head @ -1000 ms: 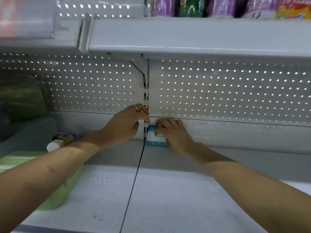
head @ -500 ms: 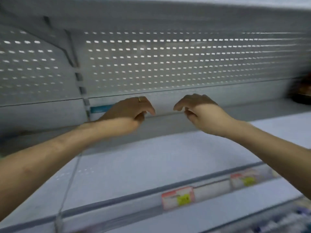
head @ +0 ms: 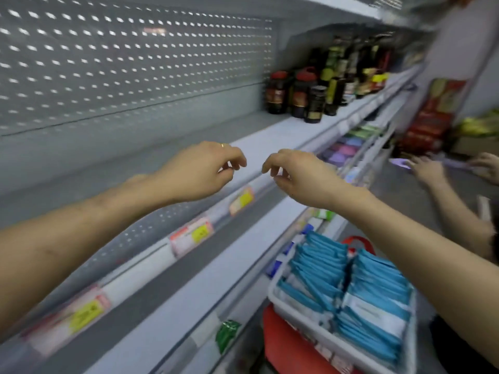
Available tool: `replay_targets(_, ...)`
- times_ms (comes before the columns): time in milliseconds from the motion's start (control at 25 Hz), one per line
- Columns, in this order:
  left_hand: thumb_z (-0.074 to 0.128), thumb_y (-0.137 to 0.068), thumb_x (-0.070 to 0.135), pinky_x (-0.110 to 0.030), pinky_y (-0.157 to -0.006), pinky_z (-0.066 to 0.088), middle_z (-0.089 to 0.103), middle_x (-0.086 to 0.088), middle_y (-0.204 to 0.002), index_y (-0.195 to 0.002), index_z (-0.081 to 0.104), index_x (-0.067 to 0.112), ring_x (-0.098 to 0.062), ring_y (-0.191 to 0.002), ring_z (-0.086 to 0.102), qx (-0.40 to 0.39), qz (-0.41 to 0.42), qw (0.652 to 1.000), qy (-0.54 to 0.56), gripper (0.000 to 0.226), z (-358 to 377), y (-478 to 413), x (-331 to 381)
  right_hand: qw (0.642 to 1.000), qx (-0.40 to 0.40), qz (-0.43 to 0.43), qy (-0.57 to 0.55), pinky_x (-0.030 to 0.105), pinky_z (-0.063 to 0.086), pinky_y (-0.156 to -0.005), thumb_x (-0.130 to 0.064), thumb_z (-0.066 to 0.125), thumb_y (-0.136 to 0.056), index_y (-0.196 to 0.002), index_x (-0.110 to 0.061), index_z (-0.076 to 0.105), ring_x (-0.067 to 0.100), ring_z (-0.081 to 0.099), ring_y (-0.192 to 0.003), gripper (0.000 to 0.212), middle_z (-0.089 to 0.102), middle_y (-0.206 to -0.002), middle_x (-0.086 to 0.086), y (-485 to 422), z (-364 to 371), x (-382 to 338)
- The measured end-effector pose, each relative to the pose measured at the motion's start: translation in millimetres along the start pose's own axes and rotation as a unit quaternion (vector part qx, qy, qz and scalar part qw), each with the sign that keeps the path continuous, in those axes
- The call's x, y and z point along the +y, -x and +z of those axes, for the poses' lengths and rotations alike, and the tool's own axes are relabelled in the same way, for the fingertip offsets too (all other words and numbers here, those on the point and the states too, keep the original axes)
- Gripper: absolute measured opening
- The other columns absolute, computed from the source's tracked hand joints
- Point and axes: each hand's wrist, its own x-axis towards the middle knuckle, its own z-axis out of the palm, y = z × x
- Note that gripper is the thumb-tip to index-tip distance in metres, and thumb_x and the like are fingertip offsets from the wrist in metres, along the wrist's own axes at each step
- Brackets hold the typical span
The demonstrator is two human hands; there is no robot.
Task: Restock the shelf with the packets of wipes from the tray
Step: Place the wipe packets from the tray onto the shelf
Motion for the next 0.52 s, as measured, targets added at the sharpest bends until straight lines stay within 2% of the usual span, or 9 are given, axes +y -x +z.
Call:
replay_targets(80,0.047,-0.086,0.024,-0.032,-0.082,0.050,0.071,0.008,-0.107,-0.115,0.068,0.028,-0.016,-0.092,0.062,0.000,0.027,0.999,0.019,0.036,28.6,-22.6,30.5,0.999,-0.029,0.042,-0.011,0.039,0.051,-0.080,-0.013,0.054,-0.088,-0.112,-0.027,0.066,0.024,0.063,-0.092,0.030,0.068,-0.104,-0.002,35.9,19.3,27.4)
replay_targets(160,0.053,-0.089,0.021,-0.032,-0.084,0.048,0.072,0.005,-0.106,-0.113,0.071,0.026,-0.015,-0.091,0.061,-0.017,0.049,0.997,0.063,0.030,67.2,-32.9,55.8,0.991,-0.094,0.087,-0.028,0.042,0.054,-0.080,-0.013,0.054,-0.088,-0.109,-0.027,0.064,0.026,0.063,-0.090,0.027,0.068,-0.102,0.000,75.7,51.5,47.2)
replay_targets(240,0.057,-0.091,0.017,-0.032,-0.086,0.049,0.072,0.005,-0.104,-0.110,0.073,0.024,-0.008,-0.086,0.057,-0.064,0.063,0.990,0.105,0.026,115.1,-28.6,74.3,0.978,-0.163,0.125,-0.039,0.044,0.055,-0.077,-0.010,0.053,-0.089,-0.110,-0.024,0.063,0.027,0.064,-0.091,0.028,0.066,-0.105,0.003,120.7,89.8,58.2)
replay_targets(320,0.060,-0.091,0.016,-0.034,-0.088,0.050,0.071,0.005,-0.105,-0.109,0.073,0.025,-0.011,-0.092,0.061,-0.137,0.063,0.982,0.117,0.024,167.9,-13.4,83.8,0.966,-0.199,0.155,-0.060,0.045,0.054,-0.077,-0.008,0.052,-0.085,-0.106,-0.024,0.061,0.028,0.063,-0.094,0.027,0.061,-0.104,0.003,165.8,125.2,63.1)
replay_targets(400,0.059,-0.090,0.016,-0.037,-0.091,0.051,0.068,0.004,-0.109,-0.112,0.071,0.026,-0.017,-0.104,0.062,-0.211,0.060,0.970,0.107,0.026,212.6,6.4,87.8,0.962,-0.190,0.175,-0.087,0.046,0.052,-0.077,-0.008,0.053,-0.083,-0.102,-0.023,0.058,0.029,0.060,-0.095,0.024,0.056,-0.101,0.002,199.7,148.6,65.7)
replay_targets(520,0.055,-0.090,0.016,-0.036,-0.095,0.049,0.064,0.005,-0.119,-0.121,0.066,0.027,-0.017,-0.114,0.057,-0.286,0.092,0.950,0.088,0.035,255.4,28.3,94.2,0.973,-0.120,0.174,-0.088,0.041,0.050,-0.078,-0.005,0.058,-0.084,-0.106,-0.018,0.060,0.024,0.054,-0.098,0.027,0.055,-0.104,0.001,220.5,158.9,69.7)
